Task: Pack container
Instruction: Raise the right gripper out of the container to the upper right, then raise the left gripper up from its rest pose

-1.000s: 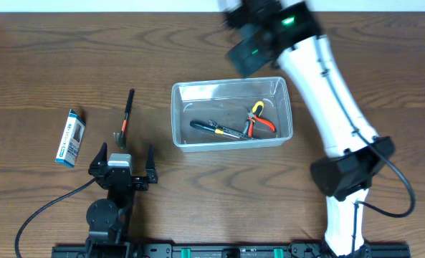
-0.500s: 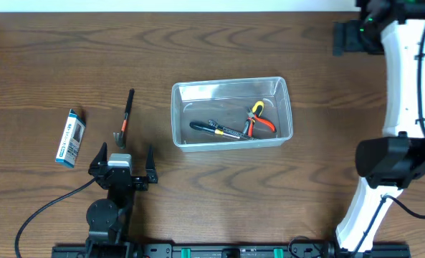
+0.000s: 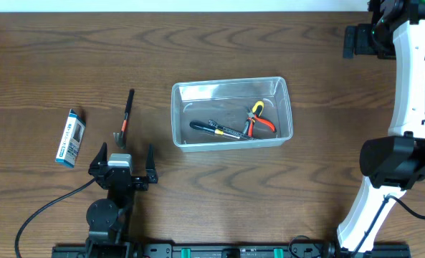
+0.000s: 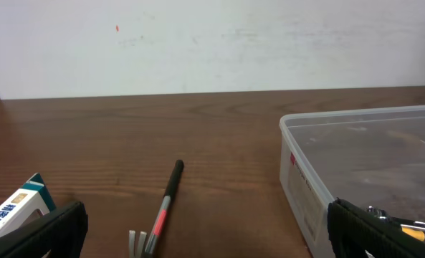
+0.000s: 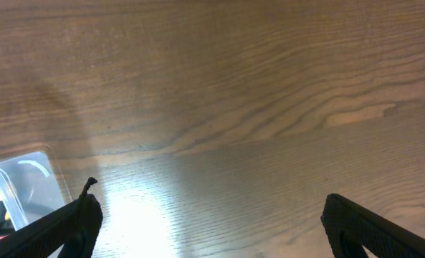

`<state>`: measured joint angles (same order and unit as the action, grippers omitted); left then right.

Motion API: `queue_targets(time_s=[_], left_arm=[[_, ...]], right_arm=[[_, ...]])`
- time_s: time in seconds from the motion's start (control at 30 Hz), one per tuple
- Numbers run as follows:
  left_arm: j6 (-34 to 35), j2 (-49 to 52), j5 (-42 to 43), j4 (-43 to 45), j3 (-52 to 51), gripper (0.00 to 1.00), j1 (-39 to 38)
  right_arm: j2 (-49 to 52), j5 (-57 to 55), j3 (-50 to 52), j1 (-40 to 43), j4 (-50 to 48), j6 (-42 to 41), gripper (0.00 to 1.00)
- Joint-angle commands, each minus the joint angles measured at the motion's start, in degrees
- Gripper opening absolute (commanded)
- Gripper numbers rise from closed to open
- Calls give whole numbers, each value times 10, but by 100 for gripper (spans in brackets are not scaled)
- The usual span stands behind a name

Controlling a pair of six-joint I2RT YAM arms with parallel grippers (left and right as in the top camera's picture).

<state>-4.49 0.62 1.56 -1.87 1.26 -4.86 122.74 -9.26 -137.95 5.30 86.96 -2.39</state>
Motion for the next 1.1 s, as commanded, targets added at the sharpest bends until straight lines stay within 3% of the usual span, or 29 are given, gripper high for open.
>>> queue_targets(time_s=[0.0, 0.2, 0.37, 0.8, 0.97, 1.07], left_arm=[[1, -3, -5, -22, -10, 98, 3], [21, -2, -5, -22, 3, 98, 3], [31, 45, -12, -46, 80, 98, 3], [23, 429, -11, -248, 473, 98, 3], [-57, 543, -11, -372, 631, 98, 3], [-88, 575, -11, -390, 680, 98, 3]], right_arm=[[-7, -4, -7, -1, 0, -8, 99], [-7, -4, -7, -1, 0, -8, 99], [-7, -4, -7, -1, 0, -8, 99], [-7, -4, -7, -1, 1, -8, 99], [-7, -4, -7, -1, 1, -8, 99], [-7, -4, -7, -1, 1, -8, 99]])
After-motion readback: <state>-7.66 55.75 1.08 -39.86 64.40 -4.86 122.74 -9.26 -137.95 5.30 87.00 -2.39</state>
